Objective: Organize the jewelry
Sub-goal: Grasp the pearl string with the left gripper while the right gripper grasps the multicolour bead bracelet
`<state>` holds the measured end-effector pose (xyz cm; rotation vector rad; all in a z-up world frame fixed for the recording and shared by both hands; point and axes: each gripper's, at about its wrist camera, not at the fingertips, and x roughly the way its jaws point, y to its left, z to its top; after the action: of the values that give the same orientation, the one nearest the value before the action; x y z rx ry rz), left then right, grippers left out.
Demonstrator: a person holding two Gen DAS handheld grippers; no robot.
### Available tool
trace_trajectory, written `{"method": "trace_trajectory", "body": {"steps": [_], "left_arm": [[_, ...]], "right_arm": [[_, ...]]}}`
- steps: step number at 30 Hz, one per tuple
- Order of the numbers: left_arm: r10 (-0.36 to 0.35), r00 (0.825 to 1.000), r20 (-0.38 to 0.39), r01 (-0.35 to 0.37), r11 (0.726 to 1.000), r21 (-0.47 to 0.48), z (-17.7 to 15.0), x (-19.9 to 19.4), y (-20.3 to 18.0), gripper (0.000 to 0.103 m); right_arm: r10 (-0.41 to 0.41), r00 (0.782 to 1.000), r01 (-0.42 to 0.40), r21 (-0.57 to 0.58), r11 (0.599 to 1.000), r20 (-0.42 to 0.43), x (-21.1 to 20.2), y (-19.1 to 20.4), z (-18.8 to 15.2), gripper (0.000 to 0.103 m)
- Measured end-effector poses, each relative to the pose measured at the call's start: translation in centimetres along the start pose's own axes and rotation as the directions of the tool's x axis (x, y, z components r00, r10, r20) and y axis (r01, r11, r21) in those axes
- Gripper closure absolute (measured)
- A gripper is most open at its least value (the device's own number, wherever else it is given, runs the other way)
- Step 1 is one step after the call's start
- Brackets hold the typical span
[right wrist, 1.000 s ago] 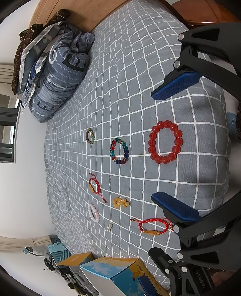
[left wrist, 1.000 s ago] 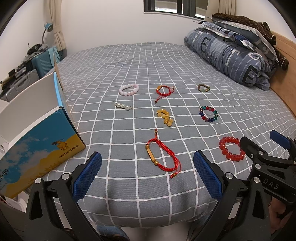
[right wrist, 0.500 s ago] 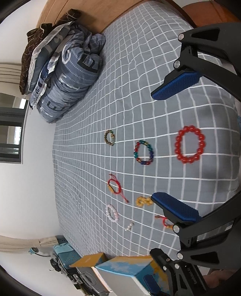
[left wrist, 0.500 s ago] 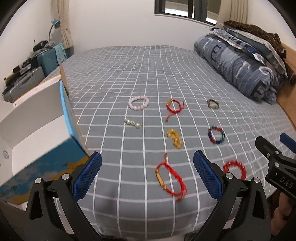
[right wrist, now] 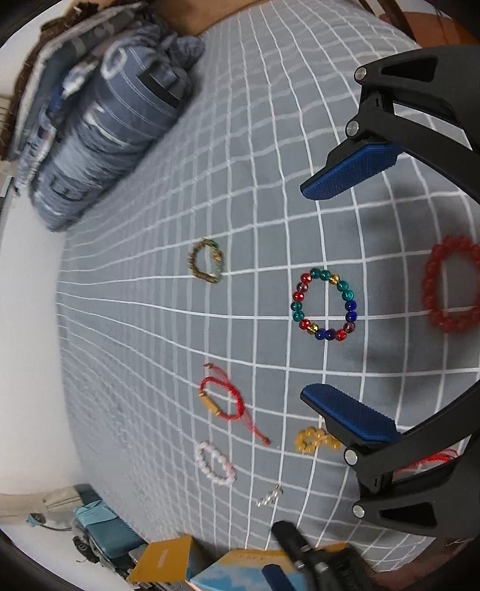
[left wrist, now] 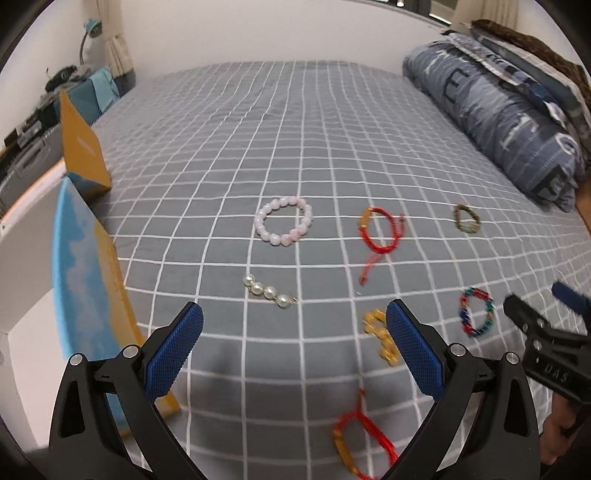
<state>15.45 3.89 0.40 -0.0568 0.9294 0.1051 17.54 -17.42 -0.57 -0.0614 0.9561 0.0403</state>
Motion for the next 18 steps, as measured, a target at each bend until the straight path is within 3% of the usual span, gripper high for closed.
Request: {"method": "trace_trajectory", "body": {"steps": [11,16,18], "left_arm": [[0.012,0.993,-0.118,-0.019,0.998,-0.052,1.0,7.8,1.9,0.007],[0.002,0.986,-0.167,-0.013,0.998,-0.066,1.0,10.1,2.2,0.019],[0.009,0.987,-0.163,-0.02,0.998,-0.067,1.1,10.3,2.1,0.023]], "right_arm": [[0.003,0.994,-0.002,0.003,1.0,-0.111,5.4,0.6,-0.7,0.007],[0.005,0.989,-0.004,0.008,1.0,-0.148,6.9,0.6,-0.6,0.01],[0.012,0.984,-0.009,0.017,1.0,-0.176,7.8,0.5,-0.7,0.018]]}}
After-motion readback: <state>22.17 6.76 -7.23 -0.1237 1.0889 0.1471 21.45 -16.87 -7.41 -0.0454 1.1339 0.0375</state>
